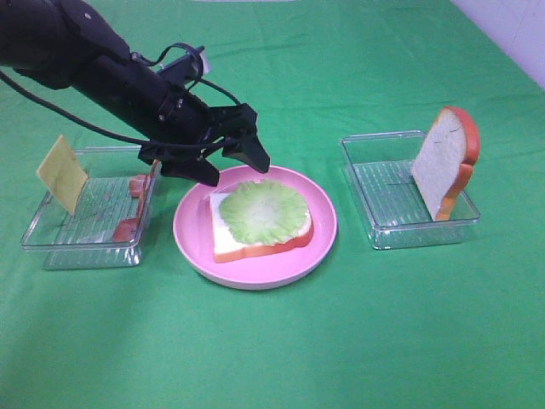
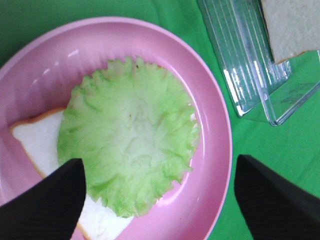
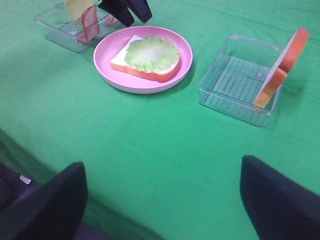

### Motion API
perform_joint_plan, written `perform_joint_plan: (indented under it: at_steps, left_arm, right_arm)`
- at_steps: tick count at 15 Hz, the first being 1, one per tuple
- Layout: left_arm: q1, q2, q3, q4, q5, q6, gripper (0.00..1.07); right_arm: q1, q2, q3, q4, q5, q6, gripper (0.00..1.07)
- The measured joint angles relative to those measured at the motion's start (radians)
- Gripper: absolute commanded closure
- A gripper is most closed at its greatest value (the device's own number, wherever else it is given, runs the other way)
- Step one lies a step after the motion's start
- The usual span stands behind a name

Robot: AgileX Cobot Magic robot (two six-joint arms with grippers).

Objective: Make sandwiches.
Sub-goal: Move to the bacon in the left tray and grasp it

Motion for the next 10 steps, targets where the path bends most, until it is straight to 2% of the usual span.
perform_joint_plan:
  at_steps: [3,5,6,9,10]
  left_arm:
    - [0.000,-0.040,-0.043,0.014,0.000,-0.013,0.29]
    - [0.000,-0.047,-0.087,0.043,0.002,-0.065,0.29]
    - [0.000,-0.047,-0.168,0.157,0.013,-0.186,0.29]
    - [0.000,-0.049,-0.295,0.460,0.074,-0.433,0.29]
    - [0.000,-0.049,-0.314,0.514,0.087,-0.477,0.30]
  right_arm:
    - [0.000,0.000,0.000,0.000,0.000,0.000,0.31]
    - [0.000,0.000,0.000,0.000,0.000,0.000,0.31]
    - [0.000,0.000,0.000,0.000,0.000,0.000,0.31]
    - [0.000,0.000,0.000,0.000,0.000,0.000,0.31]
    - [0.000,0.000,0.000,0.000,0.000,0.000,0.31]
